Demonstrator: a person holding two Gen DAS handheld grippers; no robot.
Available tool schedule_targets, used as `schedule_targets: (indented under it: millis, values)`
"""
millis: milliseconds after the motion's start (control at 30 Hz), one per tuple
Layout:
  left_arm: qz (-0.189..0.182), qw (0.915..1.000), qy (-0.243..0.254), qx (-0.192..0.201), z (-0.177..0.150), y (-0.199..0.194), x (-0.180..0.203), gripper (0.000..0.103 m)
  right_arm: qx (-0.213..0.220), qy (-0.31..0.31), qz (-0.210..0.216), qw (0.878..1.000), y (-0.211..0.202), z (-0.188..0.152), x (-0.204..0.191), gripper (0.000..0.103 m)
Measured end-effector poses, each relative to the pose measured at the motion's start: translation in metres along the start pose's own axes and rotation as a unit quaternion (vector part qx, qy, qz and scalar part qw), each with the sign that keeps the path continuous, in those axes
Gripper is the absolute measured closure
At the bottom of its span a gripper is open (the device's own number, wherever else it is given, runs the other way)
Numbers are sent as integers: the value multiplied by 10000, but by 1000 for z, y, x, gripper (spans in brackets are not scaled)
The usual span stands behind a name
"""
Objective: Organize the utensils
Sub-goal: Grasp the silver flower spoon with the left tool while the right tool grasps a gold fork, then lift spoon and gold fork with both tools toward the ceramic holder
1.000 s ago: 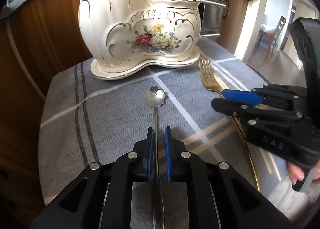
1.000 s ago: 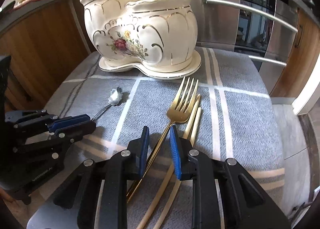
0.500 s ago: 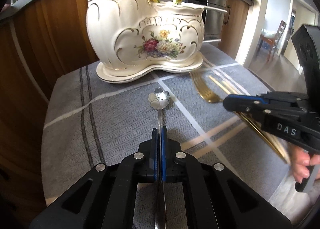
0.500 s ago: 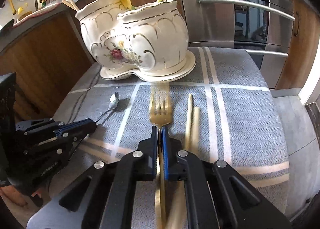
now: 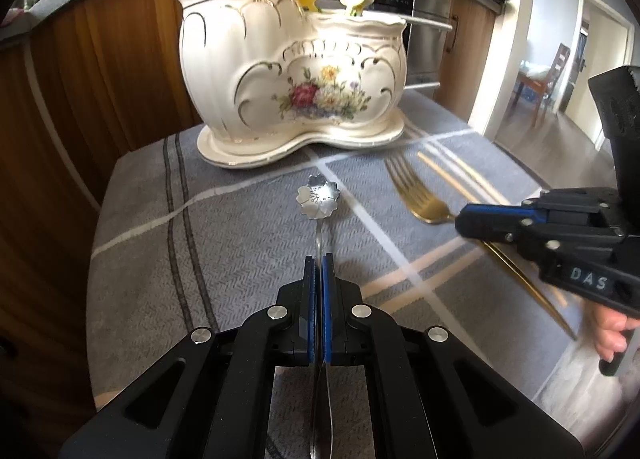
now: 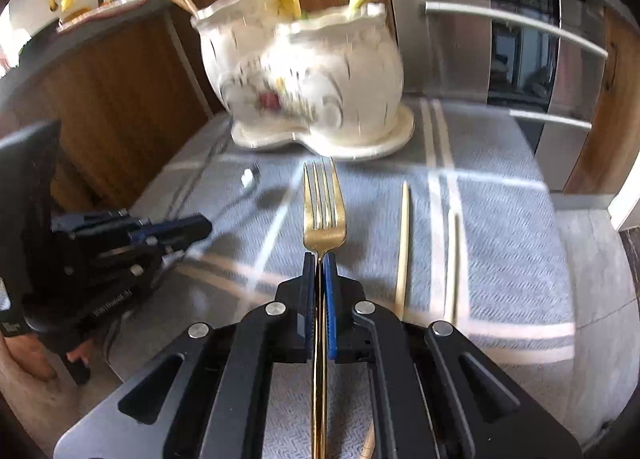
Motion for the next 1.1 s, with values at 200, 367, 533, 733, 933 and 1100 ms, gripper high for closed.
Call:
schedule_targets:
  millis: [200, 367, 533, 733, 933, 1100]
  values:
    - [125, 9996, 203, -175, -3, 1, 4, 99, -165, -412, -291, 9986, 6, -2, -10, 96]
    - [231, 9991, 264, -244, -2, 6, 8, 98, -126, -719, -453, 9963, 11, -5, -17, 94]
    - [343, 9987, 311, -192, -2, 7, 10, 99, -87, -628, -207, 9978, 11, -6, -17, 98]
    - [171, 9993, 52, 334, 6, -14, 2, 99, 475, -570, -13, 9972, -18, 4, -16, 98]
    - [63, 9944, -208, 1039, 14, -40, -8, 99, 1144, -717, 157, 9907, -49, 11, -21, 98]
    - [-24, 9871, -307, 1574, 19, -63, -13, 99, 1695, -959, 156, 9807, -75, 14, -26, 98]
Point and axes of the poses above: each gripper's, at about its wrist camera, not at the fingertips, and y roughly the way its jaws point, x to its right, z to its top, the point moved 3 cm from there along y, roughly the way its jaws point
